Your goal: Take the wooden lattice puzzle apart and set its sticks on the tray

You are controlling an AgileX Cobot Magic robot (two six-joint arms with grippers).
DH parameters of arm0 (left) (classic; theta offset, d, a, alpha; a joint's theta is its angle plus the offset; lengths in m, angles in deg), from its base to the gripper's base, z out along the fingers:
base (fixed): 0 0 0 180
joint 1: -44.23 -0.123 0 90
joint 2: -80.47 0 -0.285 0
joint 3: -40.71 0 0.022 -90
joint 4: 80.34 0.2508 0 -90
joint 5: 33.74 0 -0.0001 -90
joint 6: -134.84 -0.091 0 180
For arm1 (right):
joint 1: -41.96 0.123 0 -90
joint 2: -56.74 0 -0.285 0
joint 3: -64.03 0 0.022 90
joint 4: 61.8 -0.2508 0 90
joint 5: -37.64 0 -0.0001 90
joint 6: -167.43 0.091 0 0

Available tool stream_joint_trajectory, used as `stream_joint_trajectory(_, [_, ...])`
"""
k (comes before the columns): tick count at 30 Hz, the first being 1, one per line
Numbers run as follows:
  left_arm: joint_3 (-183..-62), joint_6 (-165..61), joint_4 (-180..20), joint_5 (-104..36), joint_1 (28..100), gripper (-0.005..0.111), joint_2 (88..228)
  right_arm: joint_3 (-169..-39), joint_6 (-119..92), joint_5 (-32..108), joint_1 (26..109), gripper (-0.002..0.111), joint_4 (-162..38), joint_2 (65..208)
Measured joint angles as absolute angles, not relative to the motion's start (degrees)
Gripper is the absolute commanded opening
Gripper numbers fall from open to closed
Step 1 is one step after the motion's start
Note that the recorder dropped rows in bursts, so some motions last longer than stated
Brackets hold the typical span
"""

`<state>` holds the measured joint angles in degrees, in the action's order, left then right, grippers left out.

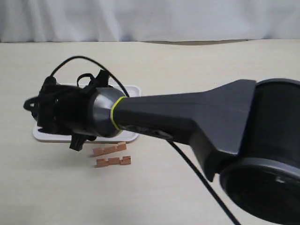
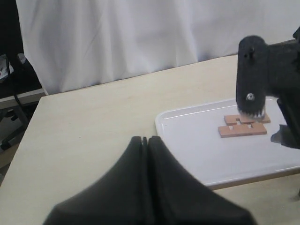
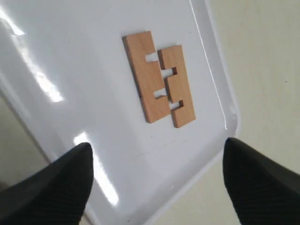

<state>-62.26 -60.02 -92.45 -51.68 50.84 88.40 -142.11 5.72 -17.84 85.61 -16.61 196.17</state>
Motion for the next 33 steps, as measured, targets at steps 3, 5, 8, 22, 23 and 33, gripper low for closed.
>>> stream_joint_trajectory(3, [-62.26, -60.02, -92.45, -51.68, 50.84, 0.000, 88.40, -142.45, -4.95, -19.93, 84.73, 0.072, -28.96, 191.47])
stream_joint_trajectory(5, [-62.26, -60.02, -92.45, -51.68, 50.84, 0.000, 88.40, -142.57, -11.45, -22.51, 83.68, 0.072, -35.87, 189.28])
stream_joint_trajectory(8, [-62.26, -60.02, -92.45, -51.68, 50.84, 0.000, 88.40, -142.43, -19.26, -28.06, 81.47, 0.072, -45.17, 187.32])
stream_joint_trajectory(22, [-62.26, -60.02, -92.45, -51.68, 50.84, 0.000, 88.40, -124.75, -41.33, -26.07, 75.13, 0.072, -65.12, 183.24])
stream_joint_trajectory(23, [-62.26, -60.02, -92.45, -51.68, 50.84, 0.000, 88.40, -123.48, -42.57, -24.12, 75.13, 0.072, -65.26, 183.24])
stream_joint_trajectory(33, [-62.26, -60.02, -92.45, -51.68, 50.84, 0.000, 88.40, -117.76, -45.01, -9.41, 75.13, 0.062, -65.26, 183.24])
